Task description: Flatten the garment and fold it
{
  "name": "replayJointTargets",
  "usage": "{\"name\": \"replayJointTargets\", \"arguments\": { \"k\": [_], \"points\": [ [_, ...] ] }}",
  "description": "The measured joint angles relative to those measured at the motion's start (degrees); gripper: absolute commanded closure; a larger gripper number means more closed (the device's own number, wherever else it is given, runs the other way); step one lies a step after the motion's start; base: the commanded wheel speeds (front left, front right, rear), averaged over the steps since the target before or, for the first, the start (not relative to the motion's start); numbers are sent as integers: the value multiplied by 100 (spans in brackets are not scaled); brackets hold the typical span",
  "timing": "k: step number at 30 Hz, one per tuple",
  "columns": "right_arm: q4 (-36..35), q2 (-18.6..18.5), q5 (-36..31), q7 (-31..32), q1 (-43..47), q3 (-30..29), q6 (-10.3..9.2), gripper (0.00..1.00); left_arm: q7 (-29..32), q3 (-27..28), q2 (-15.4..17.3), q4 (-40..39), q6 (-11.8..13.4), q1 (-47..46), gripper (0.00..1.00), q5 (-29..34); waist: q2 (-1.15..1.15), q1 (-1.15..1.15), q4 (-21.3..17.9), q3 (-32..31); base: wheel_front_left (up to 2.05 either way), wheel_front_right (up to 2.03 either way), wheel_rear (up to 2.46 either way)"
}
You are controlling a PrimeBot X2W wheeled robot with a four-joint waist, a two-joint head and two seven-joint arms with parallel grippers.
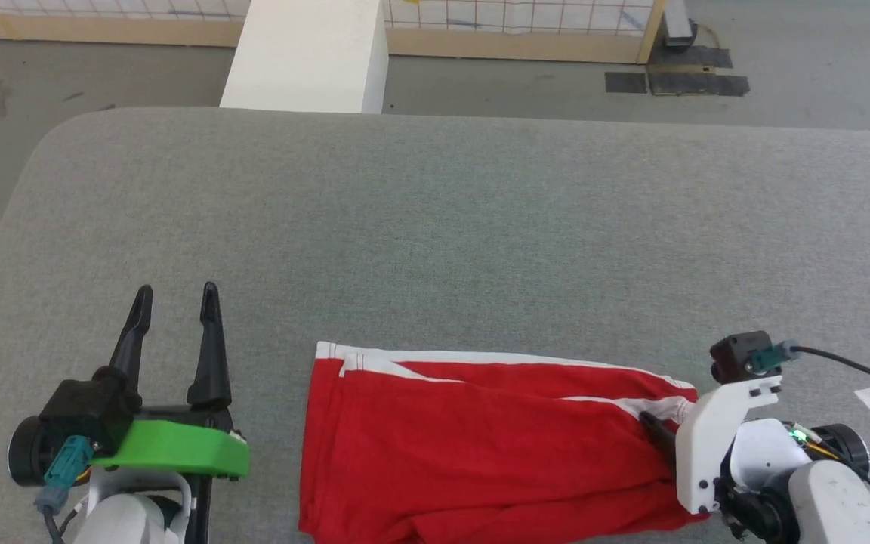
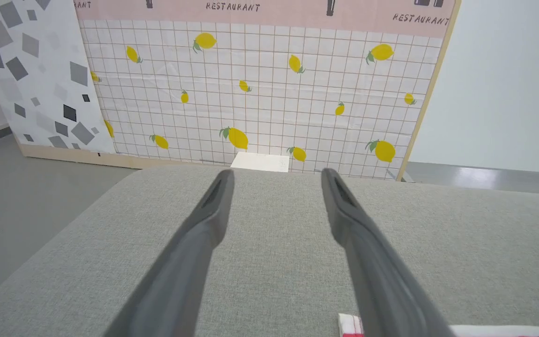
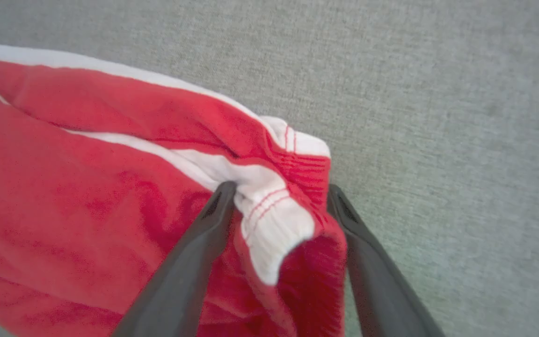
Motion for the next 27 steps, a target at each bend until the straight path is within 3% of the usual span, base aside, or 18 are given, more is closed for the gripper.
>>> {"name": "replayJointTargets", "arguments": {
  "k": [2,3,4,5,12,17,22,27],
  "points": [
    [109,-18,14,82,-81,75,0,0,-16,119,-148,-34,-79,-4,0,171,0,0,47,34,0,0,0],
    [129,-22,32,125,-117,79,0,49,-16,159,-202,-41,-120,-3,0,212,0,0,63,46,0,0,0],
    [151,-35,48,157,-154,87,0,71,-16,212,-266,-52,-178,-3,0,268,0,0,78,61,0,0,0],
    [162,-49,66,168,-185,89,0,100,-16,258,-332,-38,-225,-3,0,289,0,0,91,75,0,0,0],
    [151,-227,289,253,-213,-94,5,100,-18,524,-671,27,-535,10,0,577,0,0,76,68,0,0,0],
    [138,-755,282,468,-196,-697,4,100,-18,613,-759,129,-706,31,0,781,0,0,14,44,0,0,0],
    [341,-1127,-48,672,-210,-1377,4,100,-18,704,-862,197,-826,28,0,875,0,0,-60,90,0,0,0],
    [552,-1371,-369,727,-374,-1393,4,100,-18,745,-956,255,-914,25,0,928,0,0,-136,130,0,0,0]
  ]
}}
